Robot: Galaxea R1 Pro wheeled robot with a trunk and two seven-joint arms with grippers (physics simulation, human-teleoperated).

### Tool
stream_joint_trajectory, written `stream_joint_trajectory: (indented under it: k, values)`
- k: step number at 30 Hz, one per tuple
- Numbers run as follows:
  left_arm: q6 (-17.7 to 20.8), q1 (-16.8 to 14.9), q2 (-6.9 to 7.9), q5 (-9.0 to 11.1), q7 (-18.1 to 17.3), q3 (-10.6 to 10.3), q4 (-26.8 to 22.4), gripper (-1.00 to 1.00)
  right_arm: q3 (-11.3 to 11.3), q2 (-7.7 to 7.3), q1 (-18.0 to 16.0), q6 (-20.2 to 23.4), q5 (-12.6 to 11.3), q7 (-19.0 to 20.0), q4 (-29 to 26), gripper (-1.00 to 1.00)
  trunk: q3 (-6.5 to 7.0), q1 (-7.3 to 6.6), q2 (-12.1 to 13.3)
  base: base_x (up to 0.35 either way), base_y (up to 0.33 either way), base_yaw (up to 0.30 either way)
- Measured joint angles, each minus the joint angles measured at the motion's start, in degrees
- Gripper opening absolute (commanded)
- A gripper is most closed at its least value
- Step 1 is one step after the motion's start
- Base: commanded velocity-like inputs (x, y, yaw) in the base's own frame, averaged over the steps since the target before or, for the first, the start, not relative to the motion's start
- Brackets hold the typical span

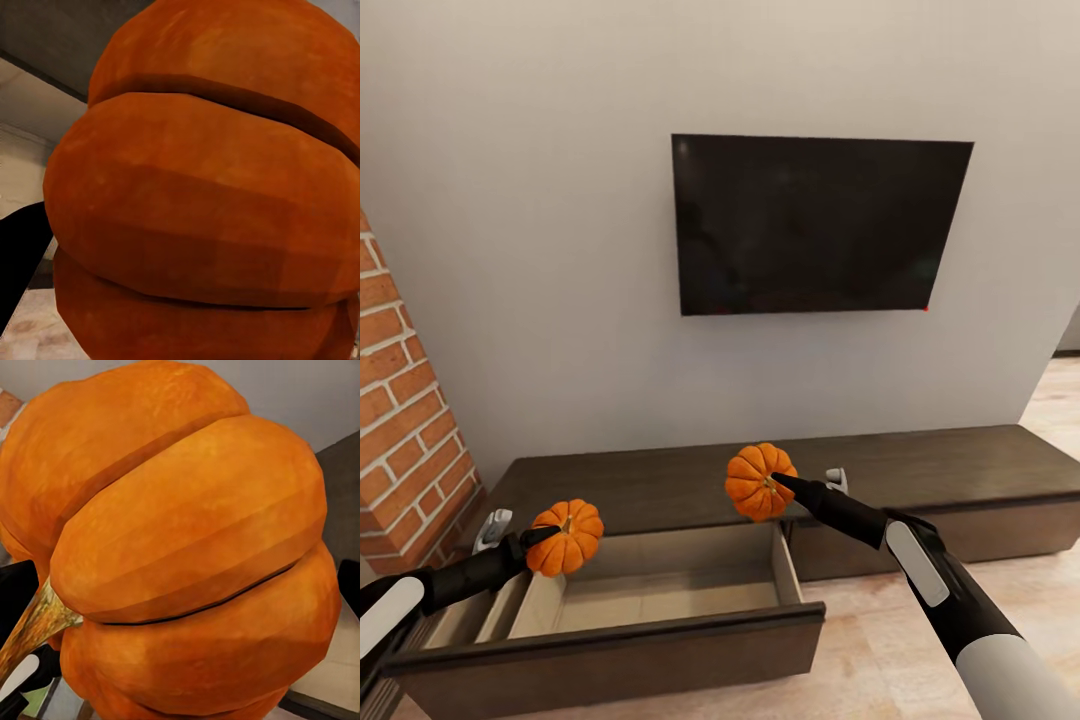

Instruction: Place each of the two pumpkins and all three candles from the living room inside a cabinet in the living room (use any cabinet), then make sure every cabinet is closed, and position the cauldron so it is next to a table in the living room.

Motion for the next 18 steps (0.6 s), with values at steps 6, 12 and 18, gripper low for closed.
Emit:
stream_joint_trajectory:
  k: [6,12,18]
  values:
    - [0.0,0.0,0.01,0.0,0.0,0.0,0.0,-1.0,-0.1,0.0,0.0,0.0,0.0,0.0,0.0,-1.0,0.0,0.0,0.0,0.098,0.122,0.0]
    - [0.0,0.0,-0.01,-0.1,0.0,0.0,0.0,-1.0,-0.1,0.0,0.0,-0.1,0.0,0.0,0.1,-1.0,0.0,0.01,0.0,0.018,0.159,0.0]
    - [0.0,0.0,0.0,-0.1,0.1,0.0,0.0,-1.0,0.0,0.0,0.0,-0.1,0.1,0.1,1.9,-1.0,0.0,0.0,0.0,0.065,0.123,0.0]
